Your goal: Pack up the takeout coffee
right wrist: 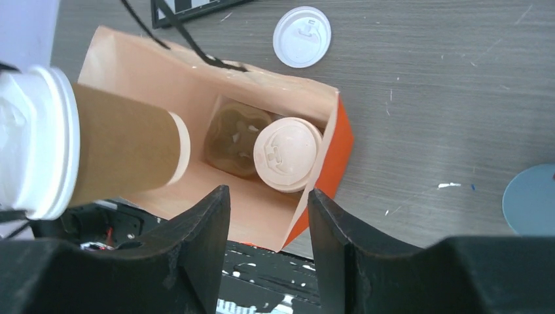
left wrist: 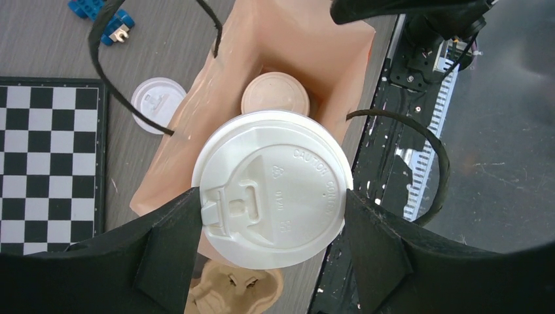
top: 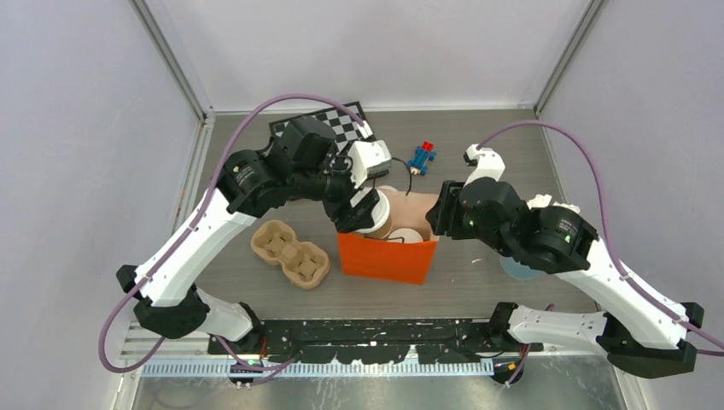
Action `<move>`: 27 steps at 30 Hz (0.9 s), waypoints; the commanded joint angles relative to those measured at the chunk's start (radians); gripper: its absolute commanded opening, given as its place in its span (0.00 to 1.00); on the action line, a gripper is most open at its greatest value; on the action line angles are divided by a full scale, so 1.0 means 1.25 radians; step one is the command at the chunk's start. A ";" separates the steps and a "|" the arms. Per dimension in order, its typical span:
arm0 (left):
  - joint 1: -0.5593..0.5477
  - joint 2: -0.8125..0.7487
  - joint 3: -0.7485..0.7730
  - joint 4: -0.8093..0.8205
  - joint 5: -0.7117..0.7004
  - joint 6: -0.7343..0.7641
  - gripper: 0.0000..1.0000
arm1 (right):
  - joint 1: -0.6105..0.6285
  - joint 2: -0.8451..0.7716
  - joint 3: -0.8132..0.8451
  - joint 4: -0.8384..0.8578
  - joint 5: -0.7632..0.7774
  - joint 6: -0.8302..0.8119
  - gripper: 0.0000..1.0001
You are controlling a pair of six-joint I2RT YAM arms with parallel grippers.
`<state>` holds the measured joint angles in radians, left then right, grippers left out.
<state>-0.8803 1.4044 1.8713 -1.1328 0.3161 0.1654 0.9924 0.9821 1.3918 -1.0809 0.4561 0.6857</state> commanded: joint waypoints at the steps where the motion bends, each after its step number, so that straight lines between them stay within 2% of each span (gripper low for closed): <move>1: -0.017 -0.003 0.007 -0.014 -0.010 0.028 0.57 | -0.004 0.049 0.074 -0.119 0.061 0.149 0.52; 5: -0.025 -0.005 0.002 -0.022 -0.007 0.035 0.56 | -0.005 0.096 0.120 -0.200 0.103 0.181 0.53; 8: -0.031 -0.012 -0.010 -0.018 -0.005 0.036 0.55 | -0.008 0.111 0.112 -0.184 0.114 0.168 0.54; 13: -0.042 -0.024 -0.047 -0.010 -0.002 0.037 0.55 | -0.026 0.113 0.065 -0.077 0.098 0.118 0.43; 19: -0.060 -0.036 -0.069 0.009 0.000 0.026 0.54 | -0.052 0.109 0.022 -0.014 0.089 0.082 0.33; 24: -0.074 -0.047 -0.090 0.014 -0.006 0.016 0.53 | -0.064 0.121 0.015 -0.005 0.086 0.068 0.29; 27: -0.086 -0.059 -0.109 0.024 -0.014 0.005 0.53 | -0.064 0.112 0.003 0.026 0.075 0.033 0.19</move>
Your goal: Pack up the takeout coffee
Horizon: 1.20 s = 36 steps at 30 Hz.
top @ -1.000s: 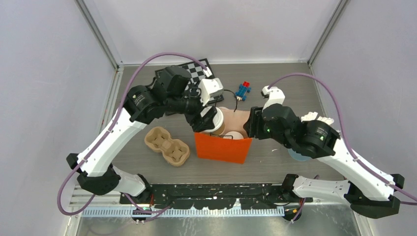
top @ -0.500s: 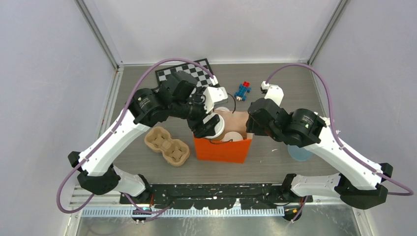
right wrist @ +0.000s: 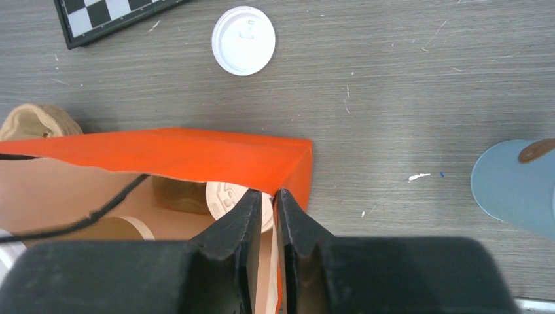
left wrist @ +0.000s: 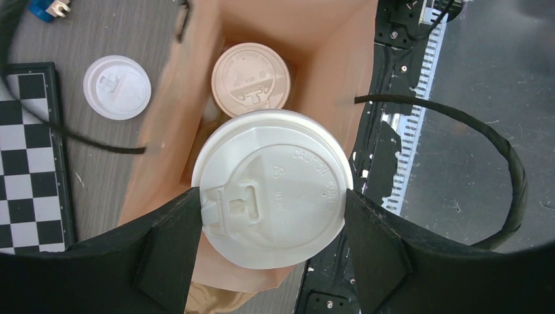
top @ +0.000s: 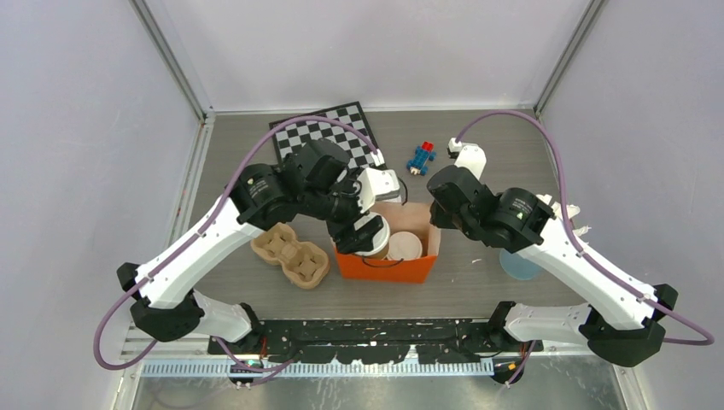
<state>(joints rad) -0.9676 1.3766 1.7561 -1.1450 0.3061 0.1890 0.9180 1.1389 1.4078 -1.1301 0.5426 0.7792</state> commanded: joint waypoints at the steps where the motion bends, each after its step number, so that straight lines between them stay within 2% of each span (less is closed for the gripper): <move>1: -0.020 -0.039 -0.022 0.036 -0.010 -0.017 0.53 | -0.004 -0.018 -0.015 0.077 0.003 -0.058 0.15; 3: -0.024 -0.045 -0.034 0.044 -0.023 -0.019 0.52 | -0.004 -0.034 -0.040 0.121 -0.010 -0.092 0.09; 8: -0.025 -0.046 -0.015 0.047 -0.081 -0.009 0.53 | -0.005 -0.074 -0.108 0.254 -0.061 -0.179 0.03; 19: -0.026 -0.021 0.061 0.017 -0.148 0.037 0.53 | -0.004 -0.096 -0.104 0.296 -0.049 -0.242 0.00; 31: -0.034 0.012 0.135 -0.056 -0.144 0.066 0.51 | -0.005 -0.109 -0.161 0.391 -0.047 -0.251 0.00; 36: -0.066 -0.012 0.088 -0.047 -0.151 0.034 0.51 | -0.005 -0.134 -0.184 0.415 -0.063 -0.272 0.00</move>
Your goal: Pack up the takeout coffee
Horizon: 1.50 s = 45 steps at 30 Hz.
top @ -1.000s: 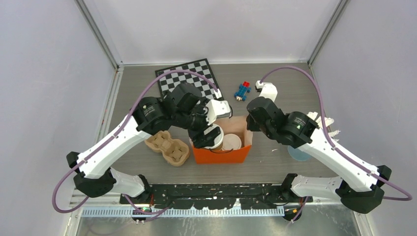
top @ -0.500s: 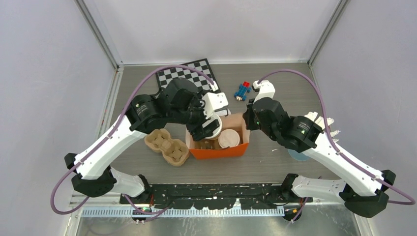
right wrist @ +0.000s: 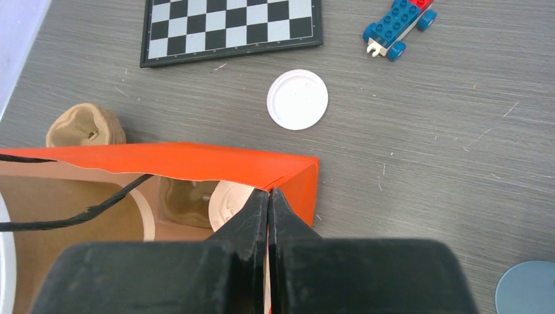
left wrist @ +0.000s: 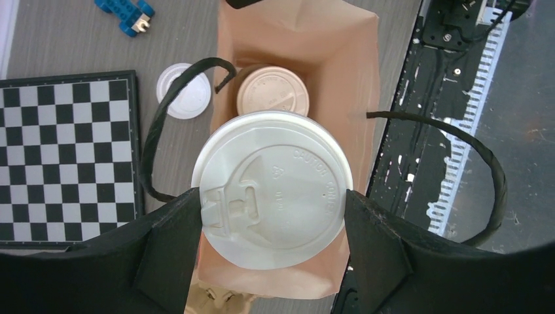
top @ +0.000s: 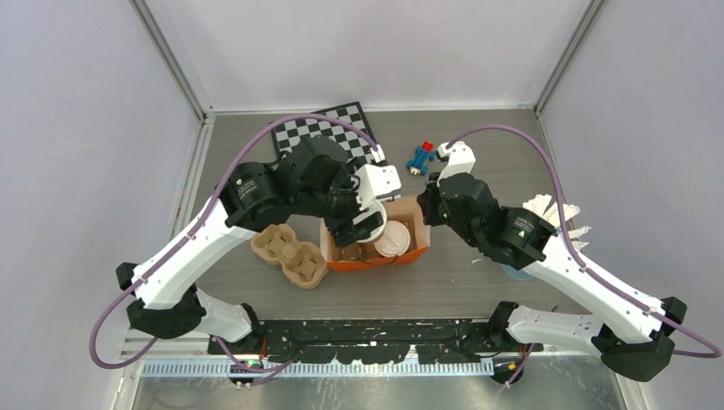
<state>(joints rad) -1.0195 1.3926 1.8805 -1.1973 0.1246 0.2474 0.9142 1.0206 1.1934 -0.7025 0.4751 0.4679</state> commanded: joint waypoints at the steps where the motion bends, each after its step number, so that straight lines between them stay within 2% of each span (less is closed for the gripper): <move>1: -0.031 -0.030 -0.028 0.003 -0.012 -0.018 0.50 | -0.002 -0.043 -0.016 0.076 -0.015 -0.030 0.00; 20: -0.138 -0.067 -0.155 0.048 -0.202 0.002 0.48 | 0.001 -0.144 -0.100 0.126 -0.131 -0.104 0.00; 24: -0.160 -0.076 -0.180 0.068 -0.215 -0.004 0.48 | 0.001 -0.153 -0.098 0.120 -0.127 -0.111 0.00; 32: -0.205 -0.076 -0.217 0.103 -0.193 -0.039 0.47 | 0.001 -0.182 -0.139 0.143 -0.198 -0.163 0.00; 38: -0.232 -0.086 -0.246 0.111 -0.261 -0.055 0.46 | 0.002 -0.220 -0.165 0.141 -0.213 -0.166 0.00; 45: -0.252 -0.072 -0.247 0.114 -0.278 -0.046 0.46 | 0.002 -0.234 -0.157 0.145 -0.197 -0.198 0.00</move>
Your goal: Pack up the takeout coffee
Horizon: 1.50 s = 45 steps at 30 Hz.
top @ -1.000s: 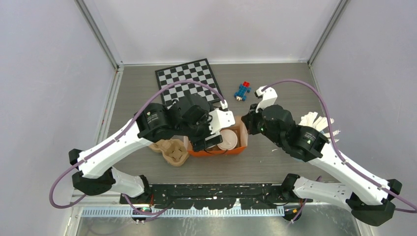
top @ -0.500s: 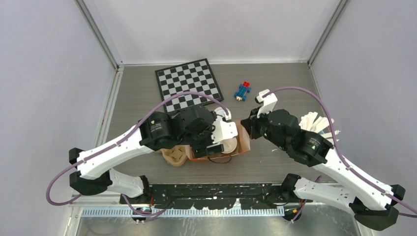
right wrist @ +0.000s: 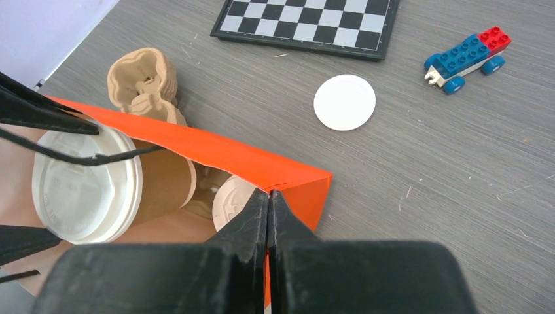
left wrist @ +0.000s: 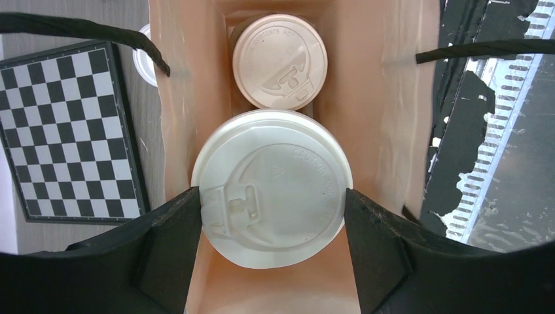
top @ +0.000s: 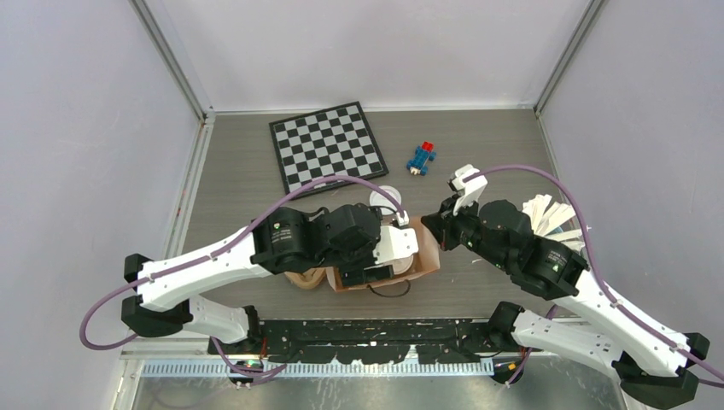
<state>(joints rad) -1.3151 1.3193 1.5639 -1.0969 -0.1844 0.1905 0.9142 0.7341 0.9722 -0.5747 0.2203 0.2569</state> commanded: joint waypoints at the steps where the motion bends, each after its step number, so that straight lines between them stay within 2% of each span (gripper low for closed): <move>1: -0.016 -0.012 0.008 0.036 -0.038 0.003 0.46 | 0.002 0.001 0.026 0.046 0.019 -0.030 0.00; 5: -0.017 -0.010 0.020 0.051 -0.044 0.011 0.46 | 0.002 0.015 0.050 0.052 0.031 -0.022 0.00; 10: -0.028 -0.007 0.006 0.053 -0.080 0.045 0.47 | 0.002 -0.019 0.001 0.106 0.056 0.015 0.00; 14: -0.027 -0.010 0.002 0.055 -0.113 0.087 0.49 | 0.002 -0.003 0.010 0.115 0.086 0.016 0.00; 19: -0.027 -0.005 -0.009 0.052 -0.132 0.105 0.48 | 0.002 0.014 0.003 0.147 0.062 0.010 0.00; 27: -0.027 -0.024 -0.070 0.076 -0.129 0.067 0.46 | 0.004 -0.001 -0.032 0.135 -0.001 -0.006 0.00; 39: -0.027 -0.059 -0.144 0.085 -0.147 0.045 0.44 | 0.016 -0.004 -0.037 0.117 -0.007 -0.084 0.00; 45: -0.027 -0.094 -0.201 0.153 -0.192 0.062 0.44 | 0.029 -0.033 -0.047 0.117 0.018 -0.086 0.00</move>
<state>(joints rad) -1.3464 1.2411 1.3342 -0.9939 -0.3721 0.2588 0.9352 0.7364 0.9165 -0.4576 0.2264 0.1753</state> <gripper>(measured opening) 0.746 0.035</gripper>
